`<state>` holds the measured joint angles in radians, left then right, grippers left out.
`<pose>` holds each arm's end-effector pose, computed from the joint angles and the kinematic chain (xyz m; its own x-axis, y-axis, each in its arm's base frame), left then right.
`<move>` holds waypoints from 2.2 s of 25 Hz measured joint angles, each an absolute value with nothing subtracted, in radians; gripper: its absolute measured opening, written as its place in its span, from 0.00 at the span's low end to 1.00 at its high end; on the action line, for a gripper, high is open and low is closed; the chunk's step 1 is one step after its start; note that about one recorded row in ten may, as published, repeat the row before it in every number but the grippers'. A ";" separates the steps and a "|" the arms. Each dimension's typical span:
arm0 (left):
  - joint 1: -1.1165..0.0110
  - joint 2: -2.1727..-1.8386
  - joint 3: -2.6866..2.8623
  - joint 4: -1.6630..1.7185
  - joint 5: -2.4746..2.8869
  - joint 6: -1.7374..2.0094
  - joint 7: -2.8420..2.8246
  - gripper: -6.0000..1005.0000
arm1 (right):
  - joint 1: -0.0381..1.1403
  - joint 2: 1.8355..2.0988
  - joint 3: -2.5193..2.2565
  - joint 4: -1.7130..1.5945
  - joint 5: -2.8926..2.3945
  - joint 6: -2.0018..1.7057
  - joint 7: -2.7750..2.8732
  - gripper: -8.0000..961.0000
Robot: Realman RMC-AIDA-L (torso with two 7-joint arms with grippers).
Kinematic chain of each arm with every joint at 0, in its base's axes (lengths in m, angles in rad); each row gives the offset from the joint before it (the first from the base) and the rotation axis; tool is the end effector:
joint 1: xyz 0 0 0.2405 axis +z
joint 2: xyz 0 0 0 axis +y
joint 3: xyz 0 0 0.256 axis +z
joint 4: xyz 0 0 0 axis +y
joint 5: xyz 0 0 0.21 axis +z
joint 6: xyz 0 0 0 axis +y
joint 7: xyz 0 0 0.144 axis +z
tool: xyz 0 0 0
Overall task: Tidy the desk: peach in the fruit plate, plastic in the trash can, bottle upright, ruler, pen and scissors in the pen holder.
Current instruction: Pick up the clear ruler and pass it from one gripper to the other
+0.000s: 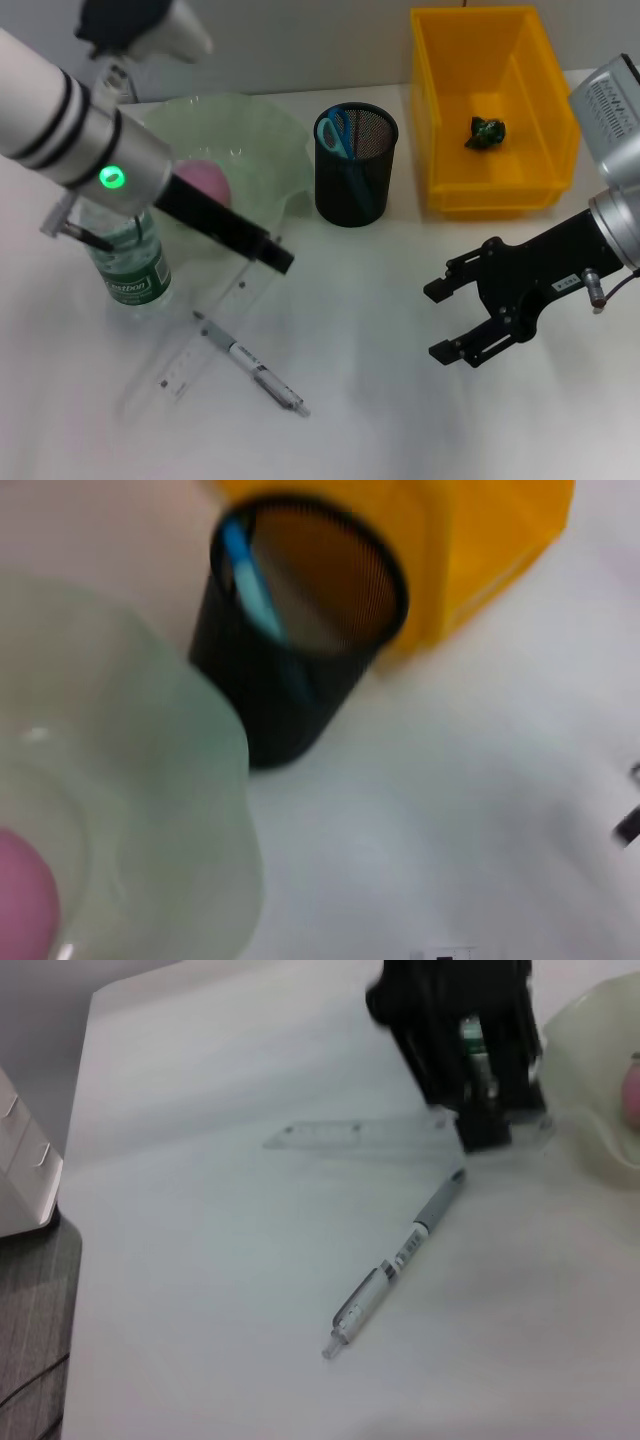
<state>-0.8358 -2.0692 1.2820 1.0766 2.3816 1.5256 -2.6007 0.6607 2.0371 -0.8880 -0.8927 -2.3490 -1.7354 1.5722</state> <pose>-0.1265 0.3838 -0.0230 0.7188 0.6893 -0.0908 0.6597 -0.7174 -0.2238 0.2299 0.3407 0.0144 0.9686 -0.2482 -0.0147 -0.2482 -0.9687 0.0071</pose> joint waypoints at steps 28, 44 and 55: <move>-0.822 -2.034 0.881 1.120 2.089 1.672 -2.490 0.39 | 0.649 2.037 -0.800 -0.882 -2.340 -1.735 1.572 0.84; -0.739 -2.063 0.836 0.931 1.764 1.621 -2.177 0.39 | 0.603 2.040 -0.730 -0.882 -2.271 -1.733 1.560 0.84; -0.691 -2.071 0.845 0.771 1.561 1.577 -1.911 0.39 | 0.564 2.039 -0.624 -0.848 -2.235 -1.730 1.532 0.84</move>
